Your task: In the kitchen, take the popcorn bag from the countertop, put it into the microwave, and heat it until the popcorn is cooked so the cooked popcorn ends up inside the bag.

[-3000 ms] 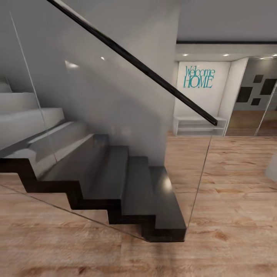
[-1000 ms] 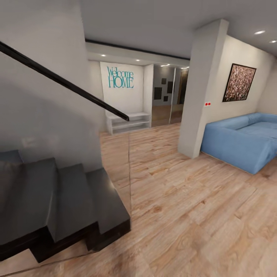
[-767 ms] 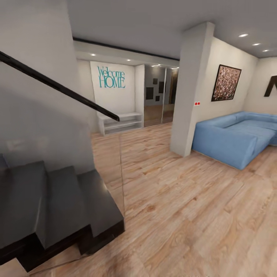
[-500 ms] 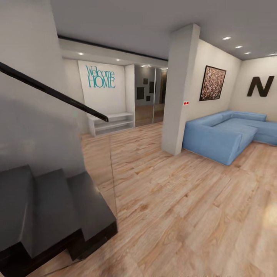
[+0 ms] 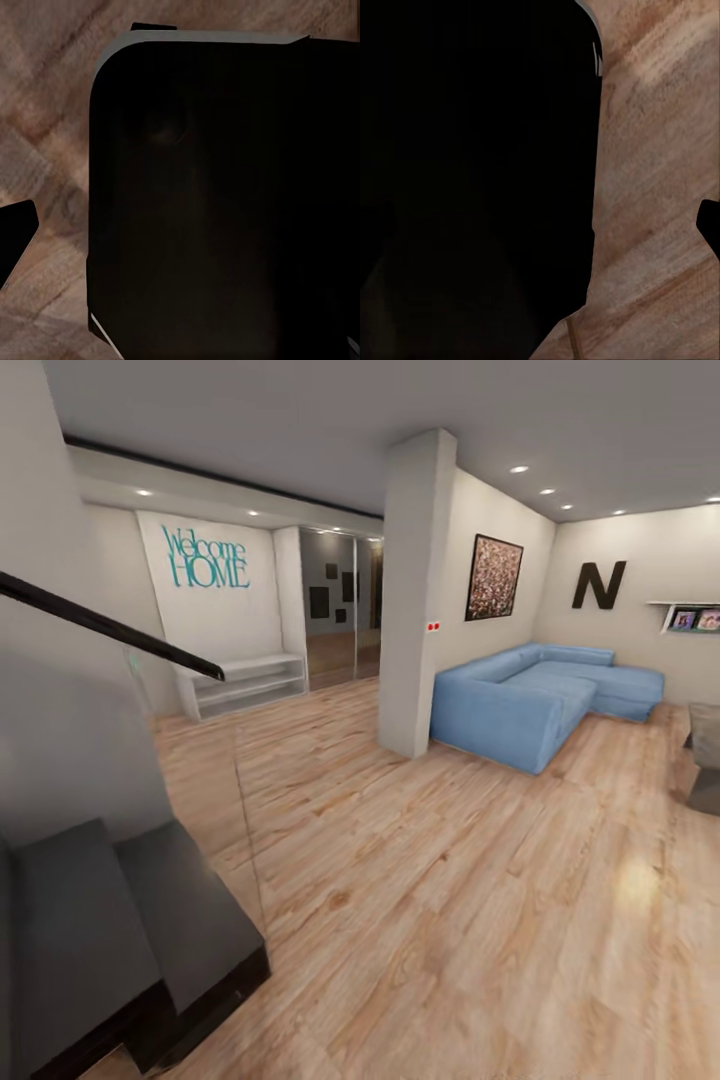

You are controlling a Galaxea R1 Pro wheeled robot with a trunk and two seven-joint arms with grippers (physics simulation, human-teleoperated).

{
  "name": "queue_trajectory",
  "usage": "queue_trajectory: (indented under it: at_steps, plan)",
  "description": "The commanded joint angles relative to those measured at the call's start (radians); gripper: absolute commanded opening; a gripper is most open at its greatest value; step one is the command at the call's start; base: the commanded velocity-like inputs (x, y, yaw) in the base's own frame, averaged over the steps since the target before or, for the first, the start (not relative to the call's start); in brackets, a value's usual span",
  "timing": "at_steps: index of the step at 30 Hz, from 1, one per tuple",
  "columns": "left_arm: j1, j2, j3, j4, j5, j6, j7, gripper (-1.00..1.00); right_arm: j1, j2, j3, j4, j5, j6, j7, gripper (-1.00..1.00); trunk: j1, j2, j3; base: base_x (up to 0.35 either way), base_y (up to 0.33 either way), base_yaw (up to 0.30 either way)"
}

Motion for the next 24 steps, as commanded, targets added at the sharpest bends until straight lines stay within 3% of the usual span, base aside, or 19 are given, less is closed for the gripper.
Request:
queue_trajectory:
  at_steps: [1, 19, 24]
  plan:
    - [0.0, 0.0, 0.0, 0.0, 0.008, -0.002, 0.0, 1.0, 0.0, 0.0, 0.004, 0.0, -0.002, -0.003, 0.0, 1.0, 0.0, 0.0, -0.001, 0.0, 0.0, -0.294]
    - [0.0, 0.001, 0.002, 0.0, 0.008, -0.002, 0.0, 1.0, 0.0, 0.003, -0.018, 0.0, -0.004, -0.003, 0.003, 1.0, 0.0, 0.0, -0.001, 0.0, 0.0, -0.294]
    - [0.0, 0.0, 0.003, 0.0, 0.008, -0.002, 0.0, 1.0, 0.0, 0.003, -0.018, 0.0, -0.086, -0.003, 0.0, 1.0, 0.0, 0.0, -0.001, 0.0, 0.0, -0.294]
